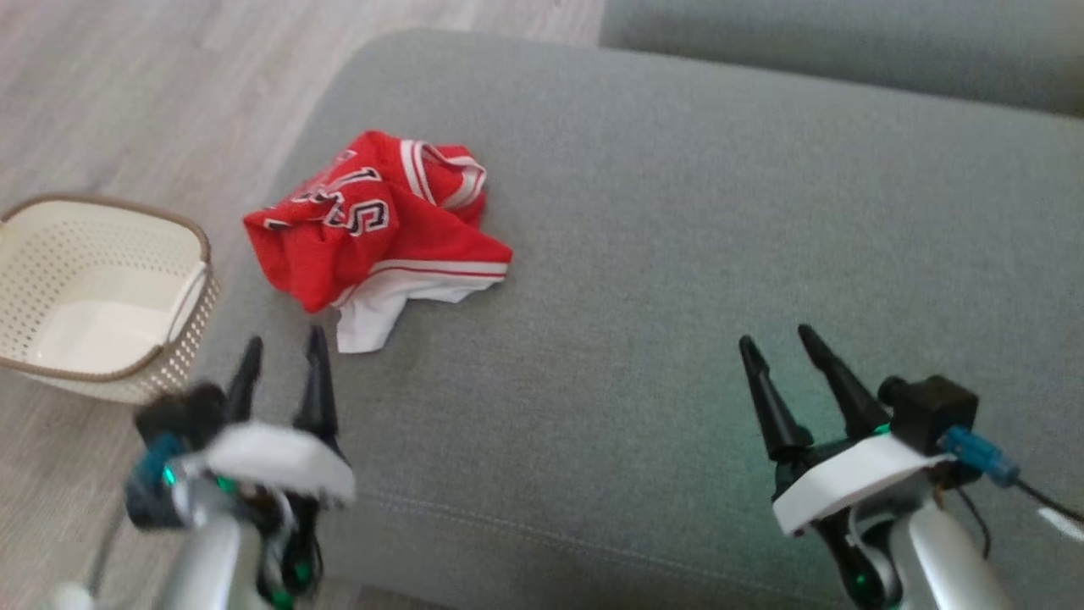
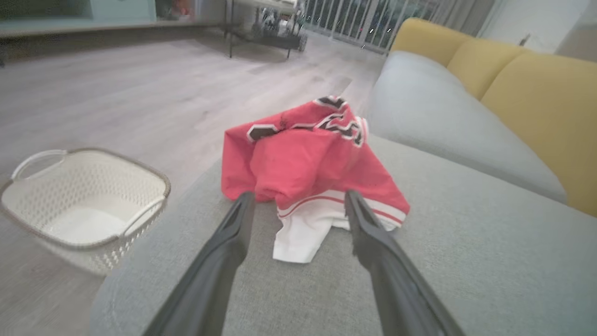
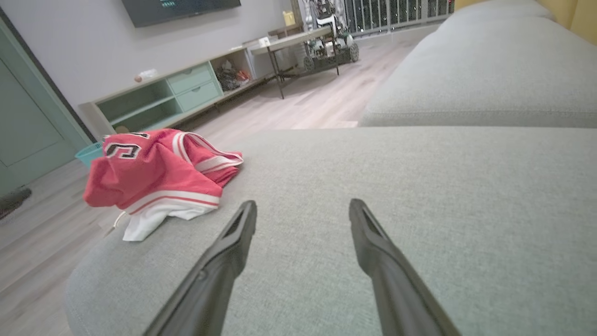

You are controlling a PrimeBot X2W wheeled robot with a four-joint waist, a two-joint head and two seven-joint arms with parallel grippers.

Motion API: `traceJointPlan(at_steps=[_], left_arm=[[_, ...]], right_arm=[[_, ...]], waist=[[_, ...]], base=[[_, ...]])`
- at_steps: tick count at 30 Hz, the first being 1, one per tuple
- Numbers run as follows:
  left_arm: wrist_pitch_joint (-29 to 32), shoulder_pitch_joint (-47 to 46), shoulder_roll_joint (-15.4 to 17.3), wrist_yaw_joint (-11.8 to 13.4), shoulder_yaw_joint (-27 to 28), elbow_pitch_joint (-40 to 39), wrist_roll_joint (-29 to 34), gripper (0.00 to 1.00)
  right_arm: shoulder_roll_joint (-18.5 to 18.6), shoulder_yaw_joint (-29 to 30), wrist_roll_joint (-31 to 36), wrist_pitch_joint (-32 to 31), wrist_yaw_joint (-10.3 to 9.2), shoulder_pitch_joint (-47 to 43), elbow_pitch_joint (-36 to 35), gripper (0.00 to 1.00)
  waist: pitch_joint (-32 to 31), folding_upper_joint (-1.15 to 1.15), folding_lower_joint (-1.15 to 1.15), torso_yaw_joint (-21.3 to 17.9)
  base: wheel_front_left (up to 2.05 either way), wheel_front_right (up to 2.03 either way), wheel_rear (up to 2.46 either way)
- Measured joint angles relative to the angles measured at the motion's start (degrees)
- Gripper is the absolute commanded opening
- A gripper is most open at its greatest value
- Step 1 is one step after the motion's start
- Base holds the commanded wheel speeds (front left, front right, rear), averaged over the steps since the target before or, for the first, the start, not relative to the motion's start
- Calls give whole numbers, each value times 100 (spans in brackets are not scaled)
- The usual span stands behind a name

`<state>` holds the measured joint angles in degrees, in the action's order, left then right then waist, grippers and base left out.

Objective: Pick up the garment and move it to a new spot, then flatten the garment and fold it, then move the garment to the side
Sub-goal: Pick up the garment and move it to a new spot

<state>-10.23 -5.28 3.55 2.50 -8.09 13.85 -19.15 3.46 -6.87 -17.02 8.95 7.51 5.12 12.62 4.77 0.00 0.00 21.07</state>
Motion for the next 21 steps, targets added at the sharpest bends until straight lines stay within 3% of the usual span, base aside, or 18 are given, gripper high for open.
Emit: traceJointPlan(at_steps=[4,10,19,20,21], left_arm=[[548,-774,70,-51,320,377,-449,100],[1106,-1819,419,-157,433,1090,-549,100],[1700,-2639,853,-171,411,2321,-458,100],[1768,-2713,886,-198,355,2425,-453,74],[1802,-2772,901,-224,332,2519,-453,6]], right_arm=[[140,-18,32,-122,0,82,-226,100],[356,-38,22,-223,0,303,-478,100],[555,-40,-70,-233,0,514,-617,100],[569,-34,-70,-233,0,514,-615,100],[573,-32,-70,-232,0,514,-614,100]], waist=[[305,0,0,-147],[765,0,1,-408],[1258,0,1,-836],[1289,0,1,-878],[1314,0,1,-916]], base=[[0,0,0],[0,0,0],[0,0,0],[0,0,0],[0,0,0]])
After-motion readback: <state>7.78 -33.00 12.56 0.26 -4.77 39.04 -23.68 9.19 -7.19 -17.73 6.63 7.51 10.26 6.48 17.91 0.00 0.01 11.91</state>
